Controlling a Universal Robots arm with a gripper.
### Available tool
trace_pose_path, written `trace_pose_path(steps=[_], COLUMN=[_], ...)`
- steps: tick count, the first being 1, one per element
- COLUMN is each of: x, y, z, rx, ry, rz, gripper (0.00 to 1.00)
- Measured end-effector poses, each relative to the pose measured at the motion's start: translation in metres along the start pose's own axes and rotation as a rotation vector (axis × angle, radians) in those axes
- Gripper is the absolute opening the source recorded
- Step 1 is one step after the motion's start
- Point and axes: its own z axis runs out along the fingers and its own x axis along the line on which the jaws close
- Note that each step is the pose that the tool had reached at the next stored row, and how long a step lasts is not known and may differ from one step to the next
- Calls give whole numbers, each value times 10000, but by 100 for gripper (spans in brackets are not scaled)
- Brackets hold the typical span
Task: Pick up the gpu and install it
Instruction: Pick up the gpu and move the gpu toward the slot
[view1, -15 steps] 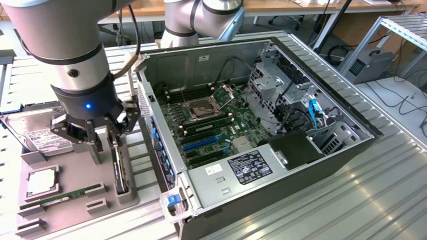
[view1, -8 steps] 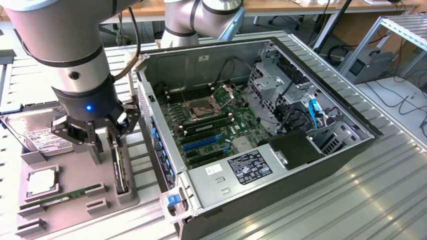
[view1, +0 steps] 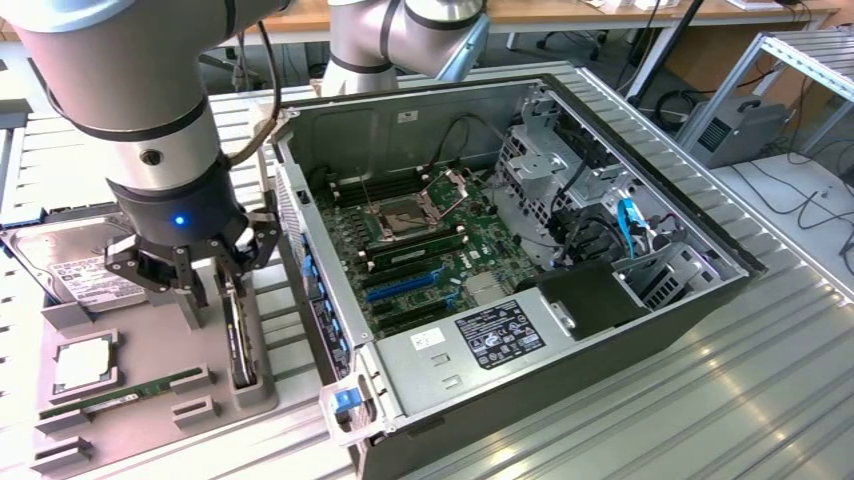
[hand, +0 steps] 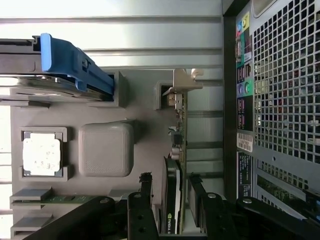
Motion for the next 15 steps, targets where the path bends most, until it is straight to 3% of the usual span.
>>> trace_pose_path(steps=[15], x=[-43], y=[-2], z=[75], rx=[0], ry=[-1], rz=[0], gripper=[42])
